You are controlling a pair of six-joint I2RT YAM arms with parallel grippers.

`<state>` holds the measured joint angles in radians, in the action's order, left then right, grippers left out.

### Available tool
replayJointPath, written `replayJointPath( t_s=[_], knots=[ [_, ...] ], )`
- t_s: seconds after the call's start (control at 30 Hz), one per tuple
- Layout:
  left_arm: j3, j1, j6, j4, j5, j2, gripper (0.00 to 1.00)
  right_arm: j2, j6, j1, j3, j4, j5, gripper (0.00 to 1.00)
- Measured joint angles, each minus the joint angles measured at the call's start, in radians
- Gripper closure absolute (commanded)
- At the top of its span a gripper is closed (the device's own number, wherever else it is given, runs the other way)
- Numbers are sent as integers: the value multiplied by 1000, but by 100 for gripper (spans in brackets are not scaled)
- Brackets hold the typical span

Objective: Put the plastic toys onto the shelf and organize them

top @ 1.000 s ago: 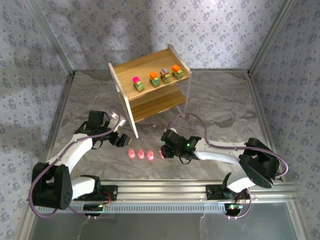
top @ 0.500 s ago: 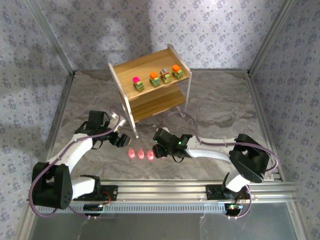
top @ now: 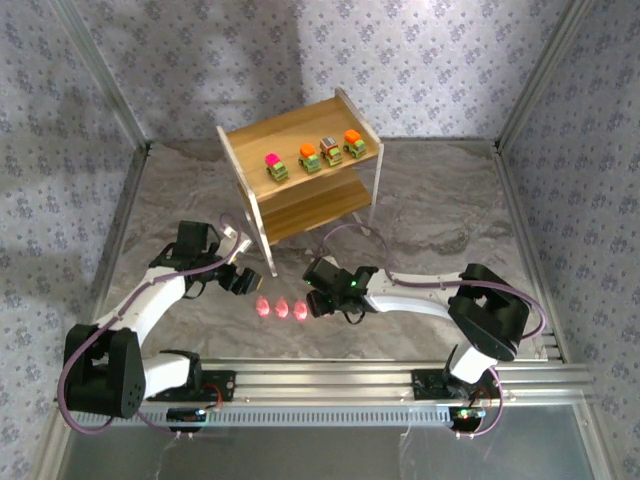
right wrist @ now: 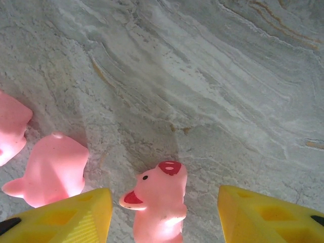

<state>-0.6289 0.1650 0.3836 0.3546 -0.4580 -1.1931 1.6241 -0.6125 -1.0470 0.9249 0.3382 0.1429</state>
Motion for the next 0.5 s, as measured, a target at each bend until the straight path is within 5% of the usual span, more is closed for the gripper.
replayJointPath(
  t_s=[0.5],
  knots=[
    [0,0,0,0,3,0,4,-12,0,27,-5,29,19,41]
  ],
)
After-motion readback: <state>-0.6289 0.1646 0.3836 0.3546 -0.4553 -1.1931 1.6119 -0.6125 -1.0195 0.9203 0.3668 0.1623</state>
